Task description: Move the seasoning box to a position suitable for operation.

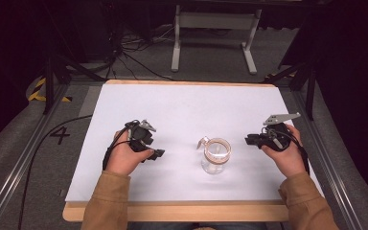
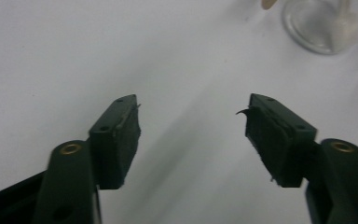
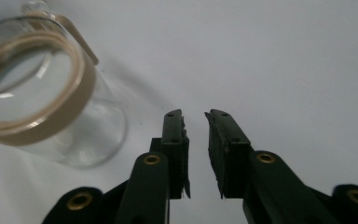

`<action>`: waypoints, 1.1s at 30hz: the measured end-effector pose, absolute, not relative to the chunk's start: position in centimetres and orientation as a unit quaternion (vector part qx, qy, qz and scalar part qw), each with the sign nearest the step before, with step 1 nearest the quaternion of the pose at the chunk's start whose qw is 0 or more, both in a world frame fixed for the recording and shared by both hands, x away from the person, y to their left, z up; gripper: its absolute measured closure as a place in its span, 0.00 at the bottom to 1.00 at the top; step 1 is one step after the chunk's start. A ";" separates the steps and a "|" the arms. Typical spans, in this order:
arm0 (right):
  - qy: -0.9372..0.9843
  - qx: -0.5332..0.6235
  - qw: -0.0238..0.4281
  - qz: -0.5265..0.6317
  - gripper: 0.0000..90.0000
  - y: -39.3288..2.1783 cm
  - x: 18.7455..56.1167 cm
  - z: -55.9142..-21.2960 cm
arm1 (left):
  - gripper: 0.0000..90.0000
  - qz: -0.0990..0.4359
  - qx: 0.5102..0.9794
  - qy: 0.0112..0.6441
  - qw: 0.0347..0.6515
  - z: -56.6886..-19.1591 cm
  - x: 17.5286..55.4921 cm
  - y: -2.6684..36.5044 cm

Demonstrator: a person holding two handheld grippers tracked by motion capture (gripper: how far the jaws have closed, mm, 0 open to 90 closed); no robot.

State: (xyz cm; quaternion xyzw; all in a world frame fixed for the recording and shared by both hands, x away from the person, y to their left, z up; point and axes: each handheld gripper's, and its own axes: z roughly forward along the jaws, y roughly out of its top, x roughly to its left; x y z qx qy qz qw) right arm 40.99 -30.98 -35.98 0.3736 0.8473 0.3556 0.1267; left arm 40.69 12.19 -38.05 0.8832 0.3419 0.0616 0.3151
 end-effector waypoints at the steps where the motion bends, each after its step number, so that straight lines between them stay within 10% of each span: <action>1: 0.851 0.363 0.131 0.355 0.84 -30.7 41.1 -35.6 | 0.29 0.083 0.883 0.340 0.312 -37.8 40.4 12.0; 4: 0.858 0.348 0.135 0.353 0.92 -30.4 40.8 -35.4 | 0.27 0.078 0.876 0.342 0.329 -37.1 40.0 11.9; 15: 0.876 0.324 0.101 0.343 1.00 -29.2 40.0 -36.9 | 0.73 0.078 0.886 0.303 0.343 -35.3 39.3 11.1; 25: 0.886 0.299 0.072 0.347 1.00 -27.7 39.9 -38.1 | 0.58 0.071 0.884 0.298 0.352 -35.7 39.3 10.1; 33: 0.894 0.284 0.069 0.340 1.00 -26.8 39.5 -38.6 | 0.76 0.043 0.885 0.286 0.366 -36.0 39.2 9.0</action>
